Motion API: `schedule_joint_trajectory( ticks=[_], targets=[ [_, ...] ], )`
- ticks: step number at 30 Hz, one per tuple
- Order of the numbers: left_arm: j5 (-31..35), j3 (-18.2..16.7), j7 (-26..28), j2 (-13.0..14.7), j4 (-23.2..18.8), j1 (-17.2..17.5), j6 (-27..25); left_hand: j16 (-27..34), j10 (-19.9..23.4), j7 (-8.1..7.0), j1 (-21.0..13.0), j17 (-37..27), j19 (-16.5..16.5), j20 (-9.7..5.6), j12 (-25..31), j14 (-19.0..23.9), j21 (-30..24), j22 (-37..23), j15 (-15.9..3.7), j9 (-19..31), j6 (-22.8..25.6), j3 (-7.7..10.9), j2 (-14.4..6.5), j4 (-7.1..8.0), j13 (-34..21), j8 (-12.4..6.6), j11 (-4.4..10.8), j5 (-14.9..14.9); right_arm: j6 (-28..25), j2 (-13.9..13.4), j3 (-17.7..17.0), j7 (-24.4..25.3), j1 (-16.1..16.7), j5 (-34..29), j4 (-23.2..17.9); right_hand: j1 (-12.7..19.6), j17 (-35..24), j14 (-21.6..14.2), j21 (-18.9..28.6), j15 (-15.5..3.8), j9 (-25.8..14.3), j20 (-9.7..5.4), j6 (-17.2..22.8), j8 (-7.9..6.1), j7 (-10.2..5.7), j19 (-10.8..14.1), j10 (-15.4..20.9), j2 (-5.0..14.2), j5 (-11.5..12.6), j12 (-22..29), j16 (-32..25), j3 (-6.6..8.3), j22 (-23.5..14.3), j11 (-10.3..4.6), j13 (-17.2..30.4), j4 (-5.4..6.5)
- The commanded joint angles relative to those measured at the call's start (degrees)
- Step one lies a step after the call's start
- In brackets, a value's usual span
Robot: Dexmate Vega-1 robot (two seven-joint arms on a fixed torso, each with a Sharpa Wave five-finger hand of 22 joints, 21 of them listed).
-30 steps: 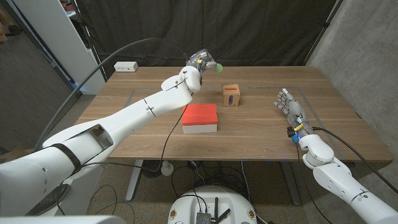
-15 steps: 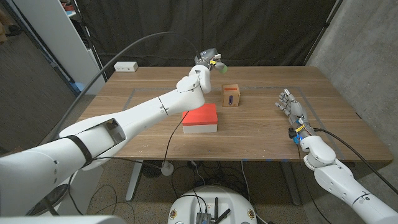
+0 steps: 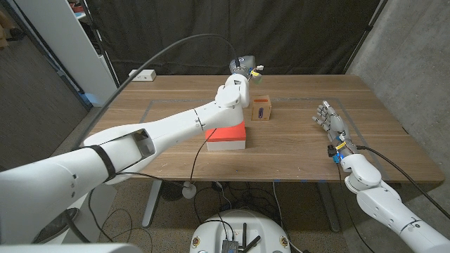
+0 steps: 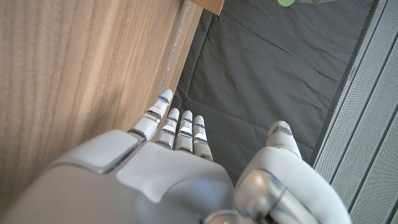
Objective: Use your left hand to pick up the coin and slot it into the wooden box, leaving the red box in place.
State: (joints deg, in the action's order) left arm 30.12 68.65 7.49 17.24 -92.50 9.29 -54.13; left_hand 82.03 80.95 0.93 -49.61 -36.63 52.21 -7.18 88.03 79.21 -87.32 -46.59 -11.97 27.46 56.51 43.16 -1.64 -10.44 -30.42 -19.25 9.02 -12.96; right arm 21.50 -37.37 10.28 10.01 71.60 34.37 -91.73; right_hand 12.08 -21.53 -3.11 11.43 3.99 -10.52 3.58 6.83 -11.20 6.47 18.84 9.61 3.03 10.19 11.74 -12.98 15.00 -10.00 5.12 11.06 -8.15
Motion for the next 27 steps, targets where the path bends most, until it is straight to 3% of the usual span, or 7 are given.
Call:
schedule_joint_trajectory(
  ticks=[1, 27],
  targets=[
    [4.15, 2.85, -1.24, -4.14, 4.84, -0.54, -1.7, 0.6, -0.18, 2.01, -0.83, -0.06, 0.04, -4.93, 0.19, 0.41, -0.17, -0.34, -0.02, 0.22, 6.55, 0.48, -0.03, 0.07, 0.06, 0.03, 0.06, -0.45, 0.26, 0.13, -0.38, -0.1, 0.36, 0.19, 0.2, 0.16, -0.11, -0.17, 0.06, -0.04, -0.15, -0.24, 0.34, -0.04, -0.19, 0.45, 0.29, 0.14, -0.16, -0.26, -0.17, -0.1, -0.1, 0.16, 0.11, 0.08],
    [6.54, 5.54, -0.86, -7.39, 10.39, -0.49, -2.57, 0.76, -0.14, 2.05, -0.93, 0.07, -0.03, -4.94, 0.0, 0.36, 0.07, -0.24, -0.03, 0.54, 7.01, 0.5, 0.21, 0.04, 0.06, 0.6, 0.1, -0.55, 0.03, -0.22, -0.98, 0.25, 1.63, 0.24, -0.41, 0.12, -0.11, -0.26, 0.04, -0.19, -0.15, -0.24, 0.34, -0.03, -0.2, 0.5, 0.28, 0.16, -0.16, -0.29, -0.2, -0.13, -0.11, 0.18, 0.11, 0.1]
  ],
)
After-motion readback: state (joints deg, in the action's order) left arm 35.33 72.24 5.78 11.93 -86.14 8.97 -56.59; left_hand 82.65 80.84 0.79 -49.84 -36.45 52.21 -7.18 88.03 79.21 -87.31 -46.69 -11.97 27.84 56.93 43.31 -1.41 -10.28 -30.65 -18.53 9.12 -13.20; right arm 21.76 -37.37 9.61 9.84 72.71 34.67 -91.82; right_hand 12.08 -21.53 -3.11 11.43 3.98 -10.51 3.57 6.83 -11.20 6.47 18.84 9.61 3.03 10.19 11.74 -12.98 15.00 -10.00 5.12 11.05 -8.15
